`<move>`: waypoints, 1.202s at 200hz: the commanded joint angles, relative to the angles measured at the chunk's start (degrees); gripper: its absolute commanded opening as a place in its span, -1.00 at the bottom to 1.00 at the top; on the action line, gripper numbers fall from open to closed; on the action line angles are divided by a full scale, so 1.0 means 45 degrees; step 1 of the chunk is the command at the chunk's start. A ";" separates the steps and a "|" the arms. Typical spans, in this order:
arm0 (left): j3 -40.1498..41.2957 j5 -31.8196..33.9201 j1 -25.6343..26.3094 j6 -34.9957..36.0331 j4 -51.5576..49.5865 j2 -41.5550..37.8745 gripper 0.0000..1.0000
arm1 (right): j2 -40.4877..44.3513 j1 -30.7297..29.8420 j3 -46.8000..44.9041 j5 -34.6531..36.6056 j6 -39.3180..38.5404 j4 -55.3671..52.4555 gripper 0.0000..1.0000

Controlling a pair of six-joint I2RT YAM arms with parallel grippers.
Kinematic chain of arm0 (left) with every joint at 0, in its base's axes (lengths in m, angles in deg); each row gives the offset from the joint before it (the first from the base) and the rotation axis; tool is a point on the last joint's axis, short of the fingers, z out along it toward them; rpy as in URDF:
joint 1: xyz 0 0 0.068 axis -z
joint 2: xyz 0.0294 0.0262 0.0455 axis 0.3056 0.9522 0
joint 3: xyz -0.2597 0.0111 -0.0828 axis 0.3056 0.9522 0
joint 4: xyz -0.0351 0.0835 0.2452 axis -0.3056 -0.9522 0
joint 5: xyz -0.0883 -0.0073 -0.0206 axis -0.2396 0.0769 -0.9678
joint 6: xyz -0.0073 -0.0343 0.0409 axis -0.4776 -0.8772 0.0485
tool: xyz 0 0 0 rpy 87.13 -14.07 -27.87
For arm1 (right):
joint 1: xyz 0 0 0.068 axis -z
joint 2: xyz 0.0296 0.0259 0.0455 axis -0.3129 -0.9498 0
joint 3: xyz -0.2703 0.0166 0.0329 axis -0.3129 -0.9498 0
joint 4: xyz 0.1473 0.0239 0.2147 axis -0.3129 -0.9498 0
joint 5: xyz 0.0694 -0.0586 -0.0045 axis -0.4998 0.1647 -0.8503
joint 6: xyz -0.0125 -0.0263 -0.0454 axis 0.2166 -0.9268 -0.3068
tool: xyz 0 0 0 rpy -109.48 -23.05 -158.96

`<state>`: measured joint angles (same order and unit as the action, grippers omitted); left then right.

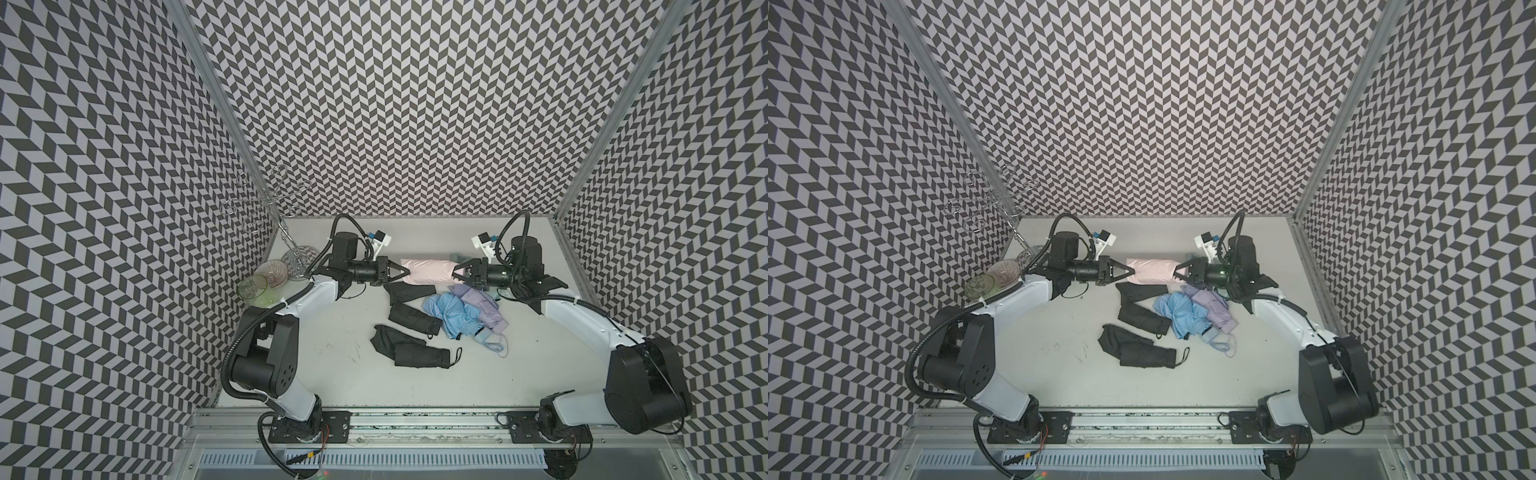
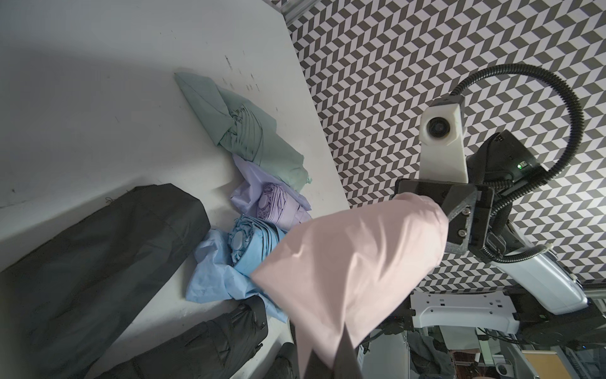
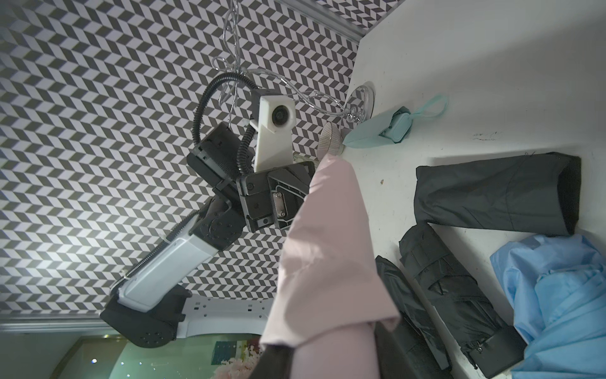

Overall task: Take umbrellas out of sleeves
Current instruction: Take out the umbrella from the umbrella sleeve.

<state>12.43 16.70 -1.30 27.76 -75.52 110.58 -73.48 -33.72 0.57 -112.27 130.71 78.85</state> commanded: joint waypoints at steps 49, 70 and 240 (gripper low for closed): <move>-0.0272 -0.0679 -0.0454 0.0539 -0.0322 -0.0245 -0.99 | -0.0156 -0.0172 0.0236 -0.0195 -0.0563 0.0582 -0.46; -0.0166 -0.0709 -0.0959 0.0722 -0.0632 -0.0263 -1.00 | -0.0089 -0.0135 0.0048 -0.0155 -0.0713 0.0358 -0.48; 0.0957 0.1017 -0.3903 0.0713 -0.1390 -0.0590 -1.00 | 0.0506 0.1075 -0.0124 0.0508 -0.1139 -0.0654 -0.67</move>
<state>17.59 17.34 -16.49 30.64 -81.91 107.80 -74.28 -31.36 -0.91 -111.59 128.20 77.13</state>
